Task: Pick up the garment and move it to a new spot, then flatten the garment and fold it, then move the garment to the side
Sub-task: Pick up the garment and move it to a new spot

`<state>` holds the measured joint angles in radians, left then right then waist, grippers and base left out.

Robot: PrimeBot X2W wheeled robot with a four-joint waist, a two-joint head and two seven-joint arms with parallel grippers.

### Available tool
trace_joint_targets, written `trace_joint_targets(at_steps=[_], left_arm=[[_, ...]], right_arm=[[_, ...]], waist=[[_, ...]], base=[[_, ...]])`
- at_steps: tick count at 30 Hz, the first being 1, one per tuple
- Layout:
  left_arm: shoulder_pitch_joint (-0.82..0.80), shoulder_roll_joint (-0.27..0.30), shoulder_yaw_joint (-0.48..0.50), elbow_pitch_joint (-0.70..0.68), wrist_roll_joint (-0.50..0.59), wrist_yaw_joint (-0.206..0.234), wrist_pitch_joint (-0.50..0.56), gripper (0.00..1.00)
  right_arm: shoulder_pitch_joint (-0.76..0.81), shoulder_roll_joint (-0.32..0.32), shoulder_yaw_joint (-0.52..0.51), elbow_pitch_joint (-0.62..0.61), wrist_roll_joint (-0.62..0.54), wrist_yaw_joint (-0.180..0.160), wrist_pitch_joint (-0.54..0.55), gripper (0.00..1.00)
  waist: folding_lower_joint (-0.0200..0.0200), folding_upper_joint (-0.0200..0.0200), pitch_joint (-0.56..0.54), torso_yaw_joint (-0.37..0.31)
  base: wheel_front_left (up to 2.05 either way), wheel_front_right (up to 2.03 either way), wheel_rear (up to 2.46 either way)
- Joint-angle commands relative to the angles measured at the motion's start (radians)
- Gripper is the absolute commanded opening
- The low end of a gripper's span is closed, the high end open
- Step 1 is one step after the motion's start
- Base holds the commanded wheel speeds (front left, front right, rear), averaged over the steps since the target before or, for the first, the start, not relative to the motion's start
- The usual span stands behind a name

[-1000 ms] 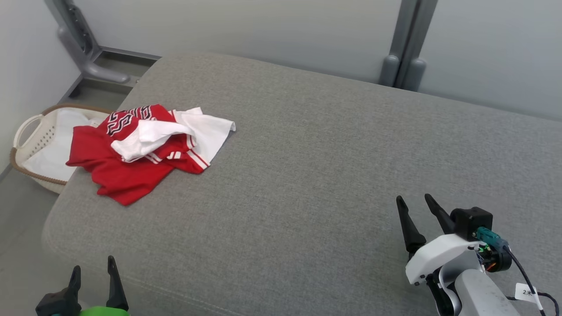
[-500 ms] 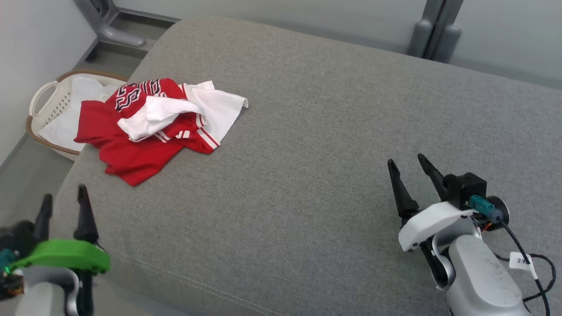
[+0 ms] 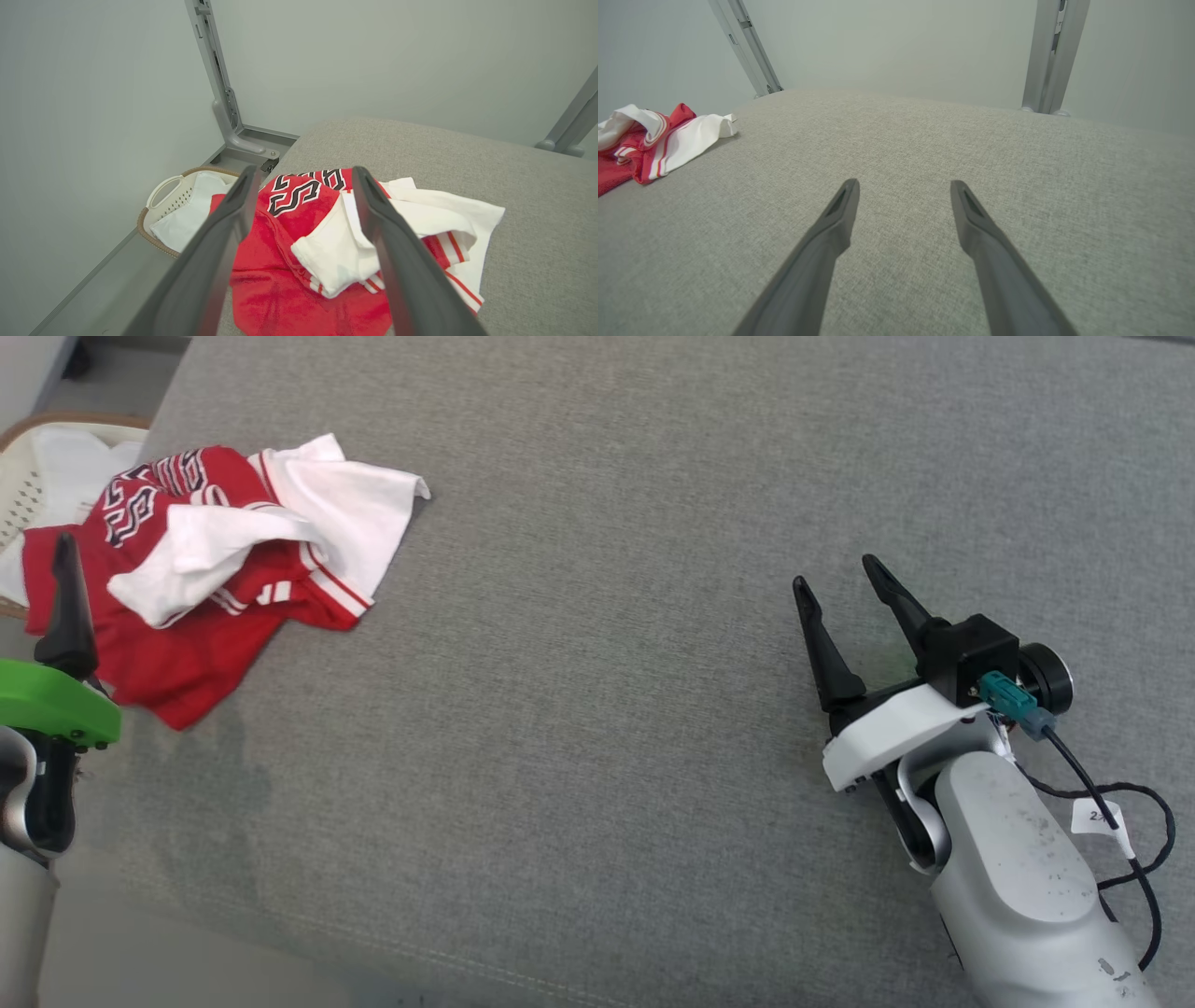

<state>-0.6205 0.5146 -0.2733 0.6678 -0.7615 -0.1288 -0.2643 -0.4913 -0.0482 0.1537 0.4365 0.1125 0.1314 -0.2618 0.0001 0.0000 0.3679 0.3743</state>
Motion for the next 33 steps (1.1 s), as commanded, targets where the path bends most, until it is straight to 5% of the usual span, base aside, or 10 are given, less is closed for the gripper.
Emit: trace_joint_targets(at_steps=[1, 7, 18, 19, 20, 33], left_arm=[[-0.035, 0.021, -0.035, 0.024, -0.039, -0.003, 0.000, 1.00], [-0.112, 0.087, -0.199, 0.108, -0.256, -0.003, 0.066, 1.00], [-0.126, 0.103, -0.355, 0.206, -0.488, -0.003, 0.177, 1.00], [-0.124, 0.100, -0.369, 0.206, -0.499, -0.003, 0.177, 0.43], [-0.121, 0.094, -0.377, 0.203, -0.516, -0.003, 0.175, 0.00], [-0.201, 0.135, -0.458, 0.004, -0.499, -0.004, -0.001, 0.00]], right_arm=[[-0.018, -0.005, 0.003, -0.013, -0.009, -0.002, -0.005, 1.00], [-0.041, -0.005, 0.025, -0.047, -0.007, -0.002, -0.005, 1.00], [-0.041, -0.009, 0.018, -0.070, -0.002, -0.002, -0.002, 1.00], [-0.037, -0.010, 0.017, -0.068, -0.001, -0.002, -0.001, 1.00], [-0.035, -0.011, 0.015, -0.066, 0.000, -0.002, -0.001, 1.00], [0.044, -0.005, -0.031, -0.067, 0.062, -0.002, -0.002, 1.00]], waist=[[-0.0001, 0.0000, 0.083, -0.080], [-0.0001, 0.0000, 0.148, -0.146], [-0.0001, 0.0000, 0.188, -0.204], [-0.0001, 0.0000, 0.184, -0.205], [-0.0001, 0.0000, 0.178, -0.206], [-0.0001, 0.0000, -0.009, -0.226]], base=[[0.00, 0.00, 0.00], [0.00, 0.00, 0.00], [0.00, 0.00, 0.00], [0.00, 0.00, 0.00], [0.00, 0.00, 0.00], [0.00, 0.00, 0.00]])
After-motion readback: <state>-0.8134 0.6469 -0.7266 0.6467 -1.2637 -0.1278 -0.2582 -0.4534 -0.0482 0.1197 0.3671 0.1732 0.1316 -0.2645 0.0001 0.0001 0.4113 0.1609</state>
